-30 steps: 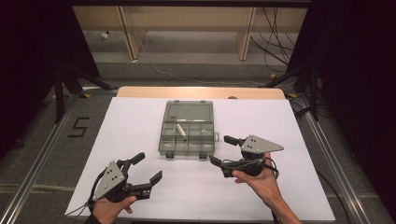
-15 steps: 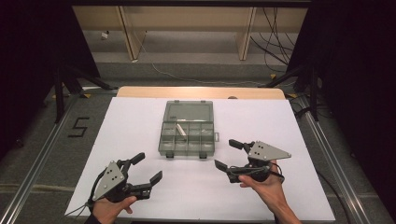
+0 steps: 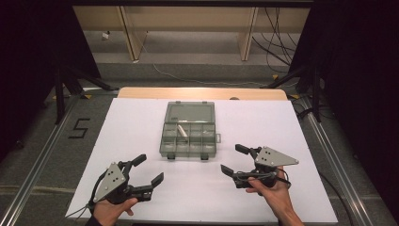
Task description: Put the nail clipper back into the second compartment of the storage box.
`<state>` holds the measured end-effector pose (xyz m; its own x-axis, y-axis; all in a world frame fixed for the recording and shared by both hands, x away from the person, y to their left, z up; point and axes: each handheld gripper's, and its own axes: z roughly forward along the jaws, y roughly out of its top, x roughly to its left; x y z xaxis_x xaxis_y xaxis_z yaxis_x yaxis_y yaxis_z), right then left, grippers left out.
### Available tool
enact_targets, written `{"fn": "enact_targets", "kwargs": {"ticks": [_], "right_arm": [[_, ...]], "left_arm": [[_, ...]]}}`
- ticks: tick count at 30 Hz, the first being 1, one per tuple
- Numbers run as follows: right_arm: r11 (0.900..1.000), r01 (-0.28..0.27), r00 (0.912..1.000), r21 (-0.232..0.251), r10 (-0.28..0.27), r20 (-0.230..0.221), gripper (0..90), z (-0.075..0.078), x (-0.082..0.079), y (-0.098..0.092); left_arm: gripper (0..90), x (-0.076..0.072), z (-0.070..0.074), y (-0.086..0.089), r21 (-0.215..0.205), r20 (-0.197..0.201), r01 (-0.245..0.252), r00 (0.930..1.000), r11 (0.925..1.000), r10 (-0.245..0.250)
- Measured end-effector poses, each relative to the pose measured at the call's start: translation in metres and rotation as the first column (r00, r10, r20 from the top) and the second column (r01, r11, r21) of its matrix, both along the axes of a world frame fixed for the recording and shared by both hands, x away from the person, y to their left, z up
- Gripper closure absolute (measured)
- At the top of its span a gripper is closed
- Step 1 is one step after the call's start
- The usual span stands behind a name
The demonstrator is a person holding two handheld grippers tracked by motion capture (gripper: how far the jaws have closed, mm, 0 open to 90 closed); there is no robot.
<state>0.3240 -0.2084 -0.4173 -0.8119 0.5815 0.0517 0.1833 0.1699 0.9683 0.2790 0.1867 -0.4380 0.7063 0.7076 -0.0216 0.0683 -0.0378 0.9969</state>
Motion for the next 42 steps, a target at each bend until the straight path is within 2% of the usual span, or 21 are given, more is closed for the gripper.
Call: {"fn": "enact_targets", "kwargs": {"ticks": [3,7,8,11,12,14,15,16,19,20,21,22,25,26,27,28,30,35,40,42], "right_arm": [[1.000,-0.004,1.0000,-0.009,0.004,-0.003,15.8,-0.001,-0.001,-0.002],[1.000,0.023,0.9992,-0.012,-0.023,0.032,15.8,-0.004,-0.003,-0.007],[1.000,0.018,0.9997,-0.016,-0.017,0.014,15.8,-0.005,-0.005,-0.009],[1.000,0.020,0.9998,-0.018,-0.020,-0.003,15.8,-0.007,-0.009,-0.012],[1.000,0.020,0.9998,-0.018,-0.020,-0.003,15.8,-0.007,-0.009,-0.012],[0.999,0.039,0.9989,-0.019,-0.038,0.028,15.8,-0.010,-0.011,-0.014],[0.999,0.039,0.9989,-0.019,-0.038,0.028,15.8,-0.010,-0.011,-0.014],[0.999,0.035,0.9994,-0.016,-0.035,0.003,15.8,-0.012,-0.015,-0.014],[0.999,0.028,0.9996,-0.019,-0.028,0.001,15.8,-0.014,-0.018,-0.014],[0.999,0.043,0.9984,-0.014,-0.042,0.039,15.8,-0.015,-0.018,-0.014],[0.999,0.027,0.9996,-0.023,-0.026,0.007,15.8,-0.015,-0.021,-0.014],[0.999,0.027,0.9996,-0.023,-0.026,0.007,15.8,-0.015,-0.021,-0.014],[1.000,0.020,0.9997,-0.004,-0.020,0.015,15.8,-0.017,-0.025,-0.013],[1.000,0.020,0.9997,-0.004,-0.020,0.015,15.8,-0.017,-0.025,-0.013],[0.999,0.031,0.9987,-0.034,-0.029,0.041,15.8,-0.017,-0.024,-0.015],[0.999,0.028,0.9992,-0.024,-0.027,0.030,15.8,-0.018,-0.026,-0.014],[1.000,0.021,0.9988,-0.019,-0.020,0.045,15.8,-0.020,-0.026,-0.014],[0.999,0.017,0.9998,-0.029,-0.017,0.011,15.8,-0.019,-0.029,-0.015],[1.000,0.008,0.9999,-0.028,-0.008,0.014,15.8,-0.020,-0.028,-0.013],[0.999,0.021,0.9987,-0.031,-0.020,0.046,15.8,-0.020,-0.027,-0.013]], "left_arm": [[15.8,0.000,0.000,0.000,-0.001,-0.002,0.001,1.0000,1.0000,-0.001],[15.8,0.000,0.000,0.000,-0.002,-0.003,0.002,1.0000,1.0000,-0.002],[15.8,0.000,0.000,0.000,-0.002,-0.004,0.002,1.0000,1.0000,-0.002],[15.8,0.000,0.000,0.000,-0.002,-0.005,0.002,1.0000,1.0000,-0.002],[15.8,0.000,0.000,0.000,-0.002,-0.005,0.002,1.0000,1.0000,-0.002],[15.8,-0.001,0.000,0.000,0.000,-0.006,0.003,1.0000,1.0000,-0.003],[15.8,-0.001,0.000,0.000,0.000,-0.008,0.003,1.0000,1.0000,-0.003],[15.8,-0.001,0.000,0.000,0.002,-0.004,0.003,1.0000,1.0000,-0.003],[15.8,-0.001,0.000,0.000,0.000,-0.006,0.003,1.0000,1.0000,-0.003],[15.8,-0.001,0.000,0.000,0.001,-0.006,0.004,1.0000,1.0000,-0.004],[15.8,-0.001,0.000,0.000,0.000,-0.008,0.004,1.0000,1.0000,-0.004],[15.8,-0.001,0.000,0.000,0.000,-0.009,0.005,0.9999,1.0000,-0.005],[15.8,-0.001,0.000,0.000,0.001,-0.010,0.005,0.9999,1.0000,-0.005],[15.9,-0.001,0.000,0.000,0.001,-0.010,0.005,0.9999,1.0000,-0.005],[15.9,-0.001,0.000,0.000,0.000,-0.010,0.005,0.9999,1.0000,-0.005],[15.8,-0.001,0.000,0.000,0.001,-0.010,0.005,0.9999,1.0000,-0.005],[15.8,-0.001,0.000,0.000,0.003,-0.012,0.005,0.9999,1.0000,-0.005],[15.8,-0.001,0.000,-0.001,0.000,-0.013,0.006,0.9999,1.0000,-0.006],[15.8,0.000,0.000,-0.001,0.003,-0.013,0.007,0.9999,1.0000,-0.007],[15.8,0.000,0.000,-0.001,0.005,-0.011,0.008,0.9999,1.0000,-0.008]]}}
